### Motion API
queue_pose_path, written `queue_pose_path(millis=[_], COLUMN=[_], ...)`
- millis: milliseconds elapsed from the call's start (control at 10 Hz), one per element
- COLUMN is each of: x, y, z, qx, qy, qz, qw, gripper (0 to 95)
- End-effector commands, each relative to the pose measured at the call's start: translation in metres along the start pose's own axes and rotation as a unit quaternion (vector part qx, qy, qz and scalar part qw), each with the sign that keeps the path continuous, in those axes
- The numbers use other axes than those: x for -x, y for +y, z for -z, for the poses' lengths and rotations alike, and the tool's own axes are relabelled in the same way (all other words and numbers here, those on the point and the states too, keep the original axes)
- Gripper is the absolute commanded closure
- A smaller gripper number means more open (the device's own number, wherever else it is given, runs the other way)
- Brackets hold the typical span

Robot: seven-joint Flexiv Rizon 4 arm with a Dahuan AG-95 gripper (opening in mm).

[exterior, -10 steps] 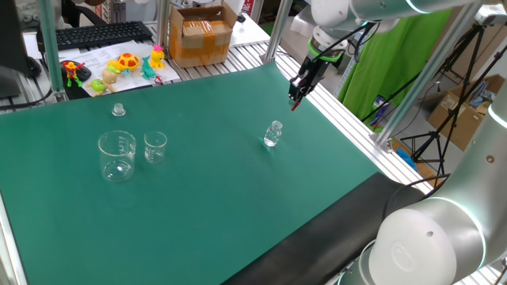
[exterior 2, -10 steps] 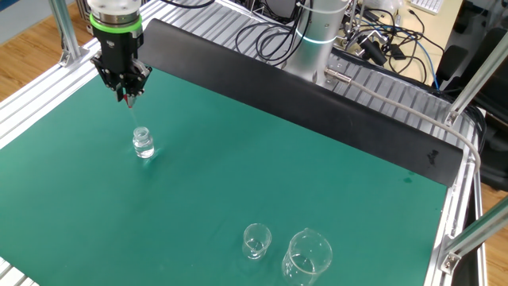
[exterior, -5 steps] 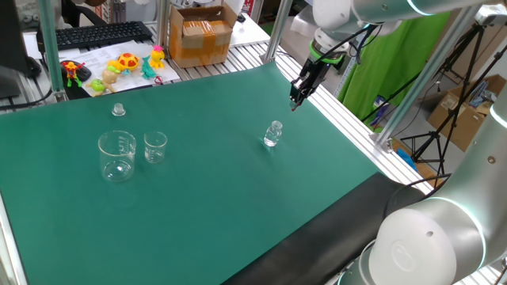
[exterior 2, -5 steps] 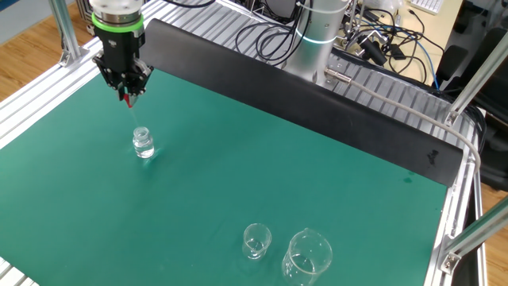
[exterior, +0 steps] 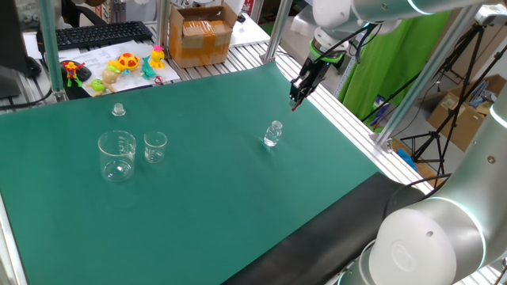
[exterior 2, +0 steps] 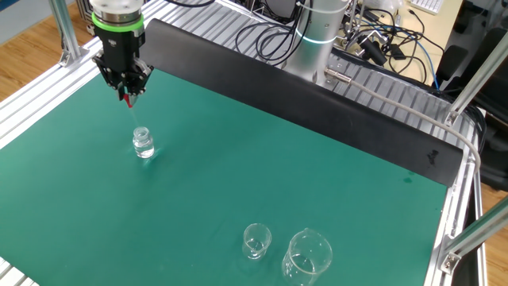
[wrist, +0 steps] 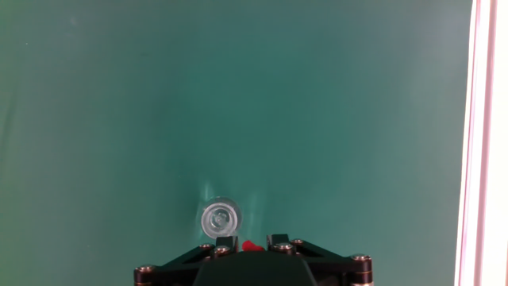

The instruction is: Transfer liquid using a dropper

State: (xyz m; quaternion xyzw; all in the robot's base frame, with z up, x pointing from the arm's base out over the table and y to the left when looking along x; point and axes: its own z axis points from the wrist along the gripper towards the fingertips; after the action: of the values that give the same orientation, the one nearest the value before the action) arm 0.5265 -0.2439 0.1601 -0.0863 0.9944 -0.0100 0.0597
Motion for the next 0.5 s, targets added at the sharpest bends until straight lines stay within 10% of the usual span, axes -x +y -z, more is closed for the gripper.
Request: queue_pose_path(millis=[100,500], x=[-0.0001,0.0001], y=[0.0002,0.0003], z=[0.0003,0.0007], qx=[-0.001,-0.002], qy=[-0.001,0.000], qz=[0.000,0.003], qw=[1.0000,1.0000], gripper=[76.0,95.0])
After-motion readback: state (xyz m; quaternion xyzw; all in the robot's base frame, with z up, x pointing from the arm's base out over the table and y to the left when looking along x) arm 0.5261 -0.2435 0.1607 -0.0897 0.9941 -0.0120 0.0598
